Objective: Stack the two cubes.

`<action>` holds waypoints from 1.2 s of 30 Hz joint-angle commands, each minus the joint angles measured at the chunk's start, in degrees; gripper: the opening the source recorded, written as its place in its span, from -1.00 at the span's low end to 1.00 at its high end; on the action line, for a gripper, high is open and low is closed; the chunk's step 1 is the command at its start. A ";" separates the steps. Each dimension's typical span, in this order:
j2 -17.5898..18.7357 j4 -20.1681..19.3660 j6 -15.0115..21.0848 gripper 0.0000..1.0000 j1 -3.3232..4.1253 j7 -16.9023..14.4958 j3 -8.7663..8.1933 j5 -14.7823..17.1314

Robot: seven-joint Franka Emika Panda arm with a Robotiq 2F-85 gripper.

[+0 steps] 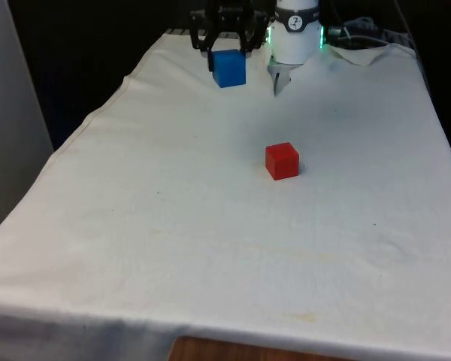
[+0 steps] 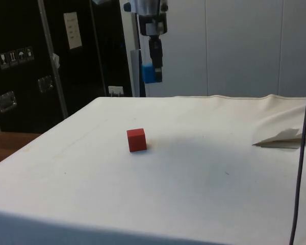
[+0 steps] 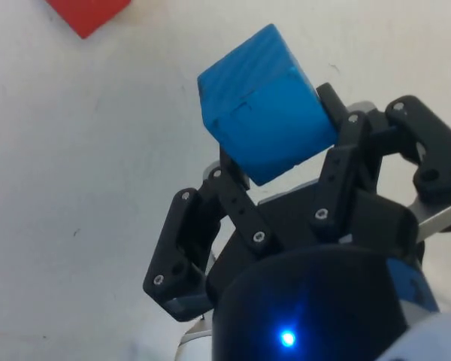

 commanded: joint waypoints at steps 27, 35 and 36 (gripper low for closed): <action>6.30 6.42 0.23 -0.89 0.23 3.44 7.33 4.07; 9.17 7.39 2.01 -0.89 0.11 3.21 8.31 5.10; 9.45 7.28 2.41 -0.89 0.17 3.21 8.42 5.21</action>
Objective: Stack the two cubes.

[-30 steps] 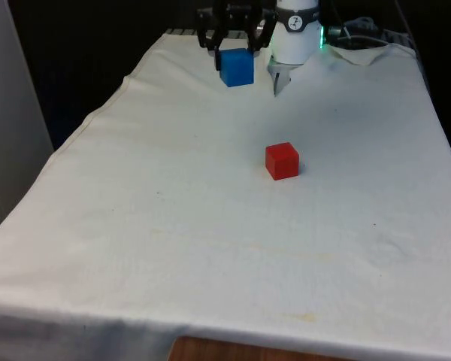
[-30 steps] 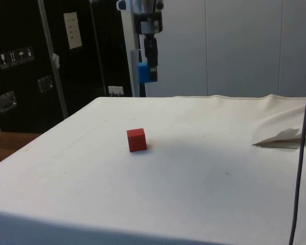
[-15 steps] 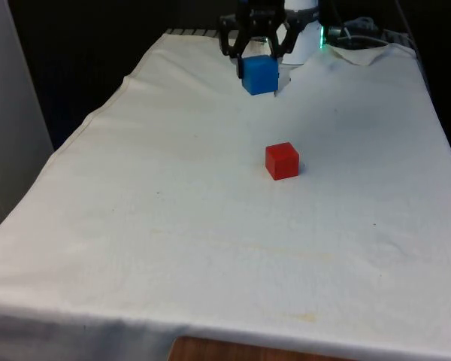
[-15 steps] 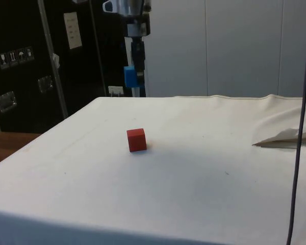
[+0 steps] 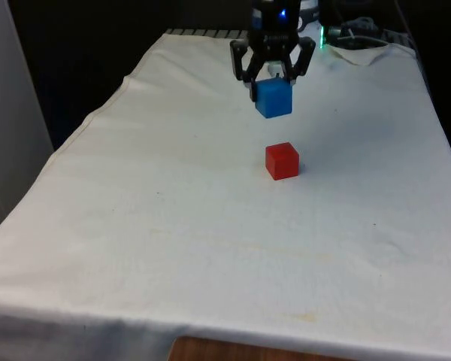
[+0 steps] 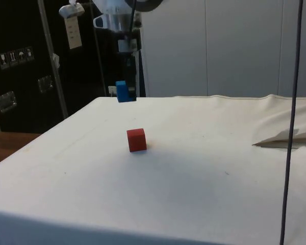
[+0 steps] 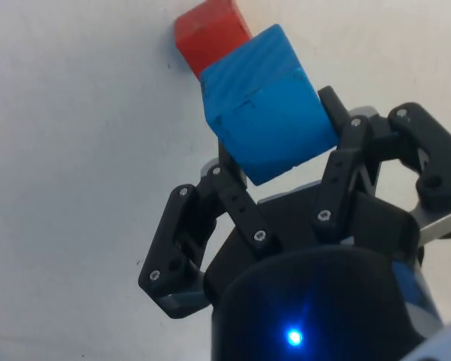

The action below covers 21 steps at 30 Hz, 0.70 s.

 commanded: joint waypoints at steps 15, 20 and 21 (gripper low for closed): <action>3.50 -1.78 6.42 -0.89 0.11 1.03 1.55 0.80; 3.38 -3.90 8.59 -0.89 0.11 1.49 1.83 0.52; 3.32 -4.47 9.11 -0.89 0.17 1.55 1.89 0.46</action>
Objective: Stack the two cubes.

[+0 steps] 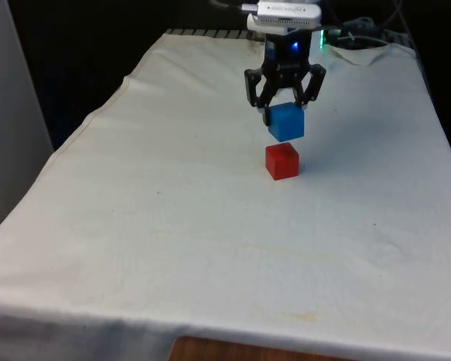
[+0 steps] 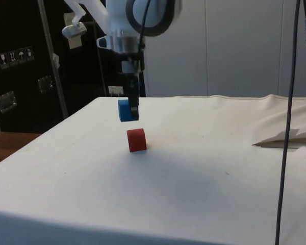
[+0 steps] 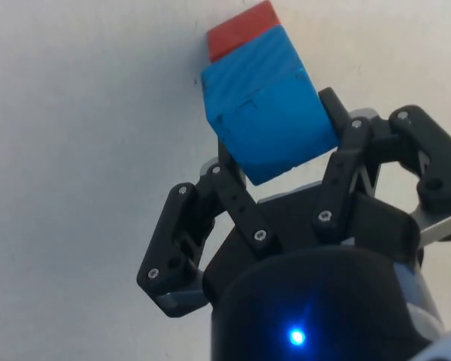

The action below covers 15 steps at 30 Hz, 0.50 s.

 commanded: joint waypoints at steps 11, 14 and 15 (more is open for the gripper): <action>-0.34 -4.07 5.16 -0.89 0.23 0.74 0.46 -0.06; 0.29 -4.13 6.02 -0.89 0.17 0.80 0.63 0.11; 0.57 -4.07 6.13 -0.89 0.11 0.74 0.69 0.17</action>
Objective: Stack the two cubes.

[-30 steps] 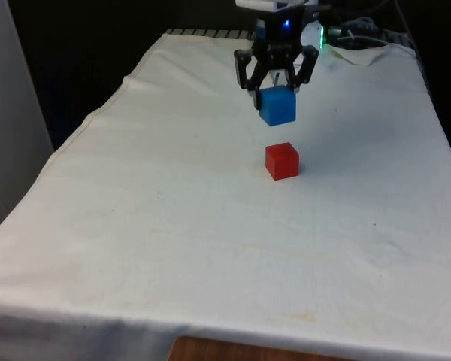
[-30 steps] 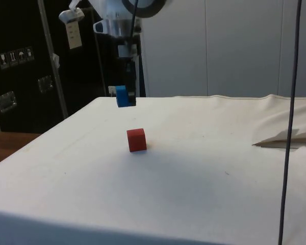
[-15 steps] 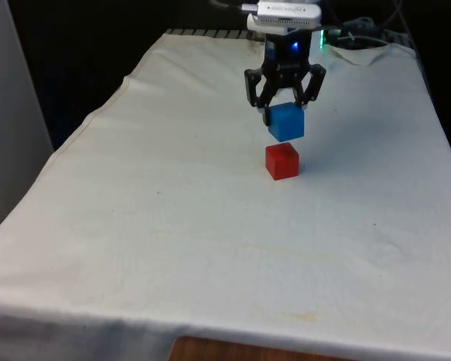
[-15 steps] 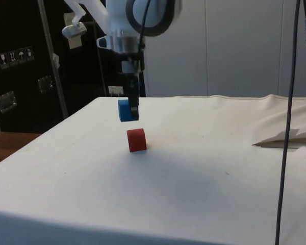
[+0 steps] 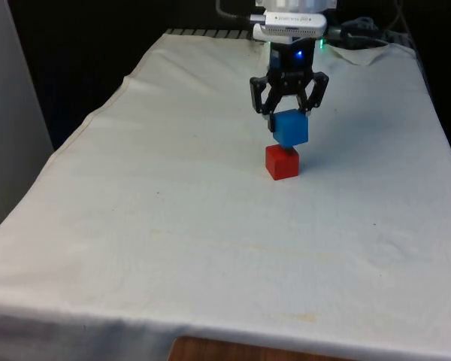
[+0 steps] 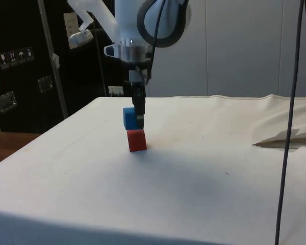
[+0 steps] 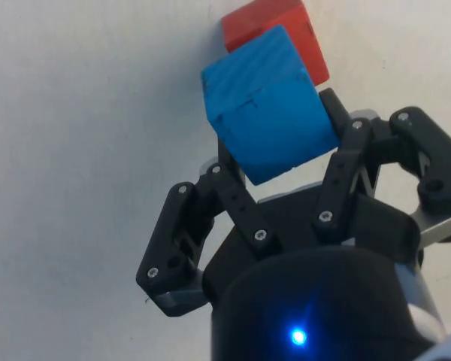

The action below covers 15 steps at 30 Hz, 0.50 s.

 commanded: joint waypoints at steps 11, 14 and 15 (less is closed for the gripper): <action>1.95 0.63 1.15 -0.89 -0.52 -0.57 0.11 0.52; 1.95 0.57 1.09 -0.89 -0.57 -0.74 -0.11 0.40; 2.01 0.57 1.09 -0.89 -0.69 -0.92 -0.29 0.34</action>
